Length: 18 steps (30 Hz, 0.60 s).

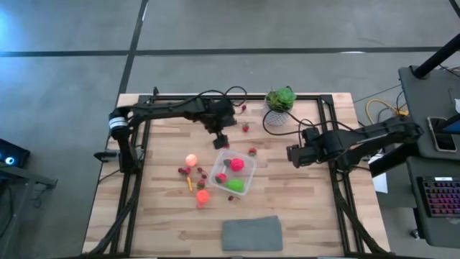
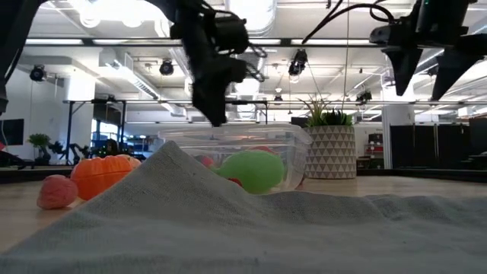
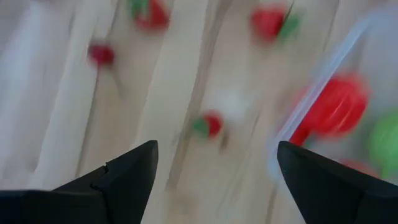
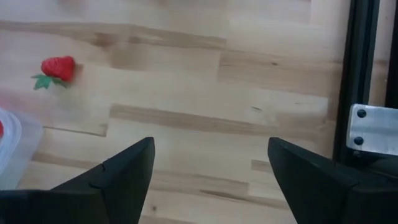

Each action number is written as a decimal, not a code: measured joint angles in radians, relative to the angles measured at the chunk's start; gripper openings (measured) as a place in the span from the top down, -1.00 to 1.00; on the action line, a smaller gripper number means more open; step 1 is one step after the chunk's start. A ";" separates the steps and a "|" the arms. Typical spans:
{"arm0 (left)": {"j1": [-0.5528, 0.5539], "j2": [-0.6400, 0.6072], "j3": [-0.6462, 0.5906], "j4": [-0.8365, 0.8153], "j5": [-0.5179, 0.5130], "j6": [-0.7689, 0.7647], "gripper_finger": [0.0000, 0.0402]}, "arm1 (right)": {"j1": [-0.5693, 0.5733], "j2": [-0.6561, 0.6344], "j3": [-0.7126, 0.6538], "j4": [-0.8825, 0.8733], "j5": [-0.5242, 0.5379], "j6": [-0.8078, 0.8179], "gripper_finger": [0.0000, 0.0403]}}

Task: Pick and placing Produce into tupperware
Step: Put the peach into the transparent container

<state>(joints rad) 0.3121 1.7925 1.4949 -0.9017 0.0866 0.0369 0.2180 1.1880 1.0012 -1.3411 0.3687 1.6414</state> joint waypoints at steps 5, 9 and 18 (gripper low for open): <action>-0.025 -0.102 -0.139 -0.050 0.006 0.099 -0.57 | 0.000 -0.036 -0.032 0.019 -0.001 -0.001 -0.50; -0.058 -0.225 -0.288 -0.034 -0.012 0.053 -0.57 | 0.000 -0.054 -0.059 0.033 -0.001 0.000 -0.52; -0.102 -0.487 -0.542 0.056 -0.103 -0.188 -0.57 | -0.001 -0.063 -0.074 0.052 0.026 -0.006 -0.51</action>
<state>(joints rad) 0.2103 1.3057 0.9529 -0.8454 -0.0159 -0.1512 0.2168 1.1248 0.9268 -1.2890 0.3949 1.6355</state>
